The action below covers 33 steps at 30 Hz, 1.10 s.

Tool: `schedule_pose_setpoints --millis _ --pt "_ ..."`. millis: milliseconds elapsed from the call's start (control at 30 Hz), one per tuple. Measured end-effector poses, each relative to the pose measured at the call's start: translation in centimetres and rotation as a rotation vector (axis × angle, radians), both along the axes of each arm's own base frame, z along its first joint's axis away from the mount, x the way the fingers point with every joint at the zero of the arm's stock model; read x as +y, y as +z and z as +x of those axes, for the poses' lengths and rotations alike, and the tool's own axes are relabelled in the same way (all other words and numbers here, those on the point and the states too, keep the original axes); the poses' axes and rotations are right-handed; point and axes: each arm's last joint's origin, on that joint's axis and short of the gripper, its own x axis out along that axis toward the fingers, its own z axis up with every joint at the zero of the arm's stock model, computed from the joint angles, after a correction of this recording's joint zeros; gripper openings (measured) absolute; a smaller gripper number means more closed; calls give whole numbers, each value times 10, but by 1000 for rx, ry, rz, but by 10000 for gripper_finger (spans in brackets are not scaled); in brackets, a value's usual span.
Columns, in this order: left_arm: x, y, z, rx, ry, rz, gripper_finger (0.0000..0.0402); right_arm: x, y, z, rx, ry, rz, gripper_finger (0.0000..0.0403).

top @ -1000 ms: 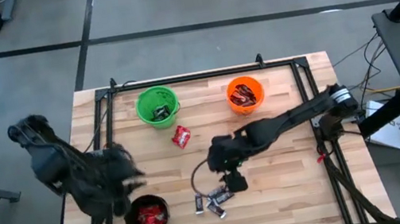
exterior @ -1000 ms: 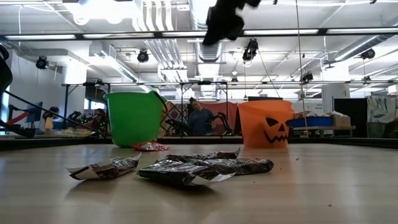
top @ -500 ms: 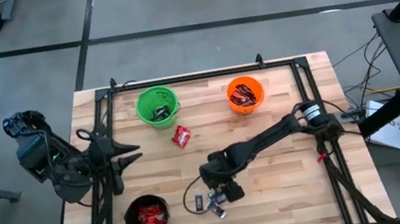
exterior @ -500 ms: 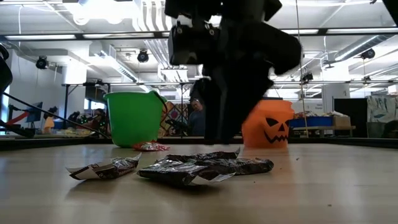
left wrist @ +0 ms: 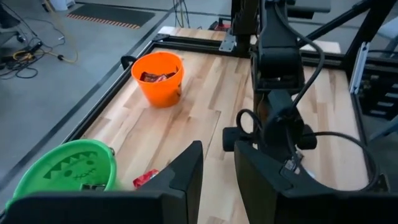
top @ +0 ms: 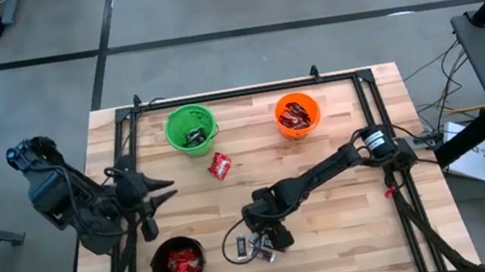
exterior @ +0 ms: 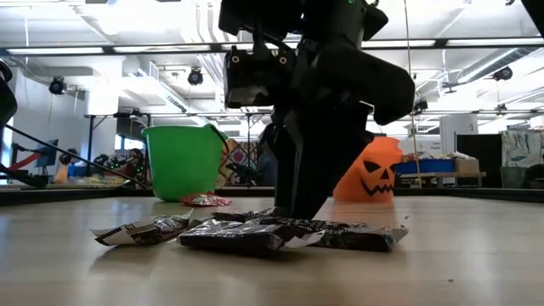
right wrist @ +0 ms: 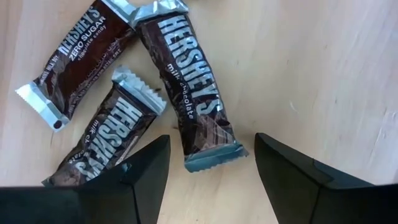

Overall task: Sort candy
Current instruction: Put the black chocolate into the green bucket

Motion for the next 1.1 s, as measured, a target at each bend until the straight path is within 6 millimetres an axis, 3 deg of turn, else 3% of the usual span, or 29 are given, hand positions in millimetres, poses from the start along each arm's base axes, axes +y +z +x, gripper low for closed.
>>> schedule_pose_setpoints --millis 233,633,833,933,1100 --pt "-3 -3 3 16 2 15 77 -5 0 1 2 -24 8 208" --pt "-4 -2 4 12 -14 -21 77 -16 2 6 -22 -24 19 34" --pt "-2 -1 5 14 -9 -31 77 -27 4 6 -12 -60 18 9" --pt "-2 0 3 34 -55 -88 76 -41 19 2 -4 -107 7 8" --pt "0 2 0 33 -72 -106 76 -76 66 -4 -128 -232 -56 8"
